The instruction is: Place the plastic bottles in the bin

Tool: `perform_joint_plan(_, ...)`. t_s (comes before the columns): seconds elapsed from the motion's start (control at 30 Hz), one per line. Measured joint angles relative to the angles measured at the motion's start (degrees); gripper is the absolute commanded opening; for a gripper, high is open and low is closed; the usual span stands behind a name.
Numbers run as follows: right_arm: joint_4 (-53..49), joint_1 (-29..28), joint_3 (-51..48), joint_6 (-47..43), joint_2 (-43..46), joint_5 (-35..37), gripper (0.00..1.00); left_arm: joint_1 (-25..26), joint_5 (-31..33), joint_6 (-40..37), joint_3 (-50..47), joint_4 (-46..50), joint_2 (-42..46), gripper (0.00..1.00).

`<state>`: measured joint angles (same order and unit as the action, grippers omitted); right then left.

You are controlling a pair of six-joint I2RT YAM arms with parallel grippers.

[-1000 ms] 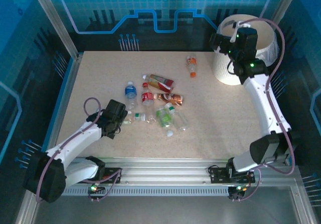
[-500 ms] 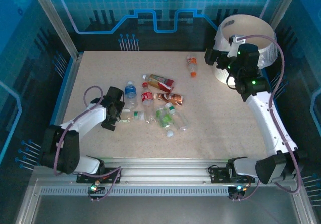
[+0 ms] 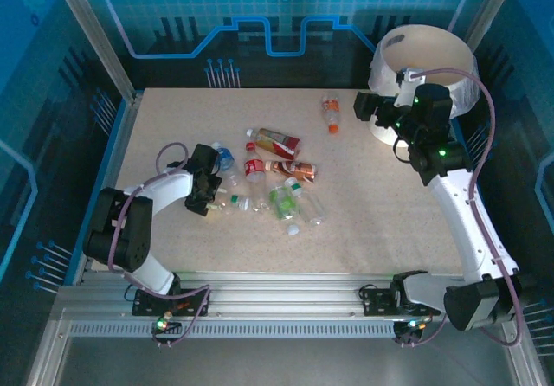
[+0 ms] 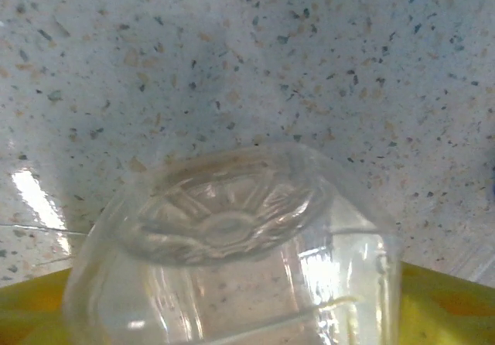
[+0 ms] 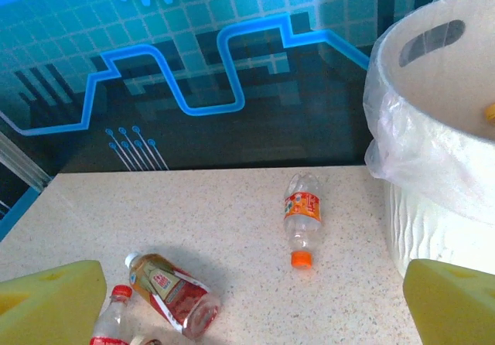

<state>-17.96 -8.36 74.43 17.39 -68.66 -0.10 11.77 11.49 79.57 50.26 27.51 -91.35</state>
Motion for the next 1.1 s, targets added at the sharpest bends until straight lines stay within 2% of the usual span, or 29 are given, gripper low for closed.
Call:
perform_joint_plan(0.1,0.0,-0.09,-0.92,-0.59,0.55,-1.09,1.0,-0.02,0.04,-0.72,0.0,-0.59,0.13,0.6)
perform_joint_plan(0.3,-0.04,-0.26,-2.58,-1.18,1.49,-4.61,1.0,-0.11,1.64,-2.69,-1.51,-1.46,3.37,0.55)
perform_joint_plan(0.53,0.37,-0.28,-4.59,-0.39,3.52,-7.63,1.0,-0.22,1.46,-9.79,-8.24,-8.55,12.66,0.54)
perform_joint_plan(0.8,4.72,-1.4,-10.54,7.32,4.87,-11.34,1.0,0.17,-2.38,-17.33,-13.64,-19.08,24.46,0.49)
perform_joint_plan(0.97,7.23,-3.72,-11.17,10.23,4.17,-12.59,1.0,3.32,-2.29,-21.49,-12.28,-20.48,28.61,0.48)
perform_joint_plan(1.1,10.78,-7.39,-12.7,12.72,2.69,-13.18,1.0,8.92,-1.92,-25.81,-6.36,-20.46,28.72,0.47)
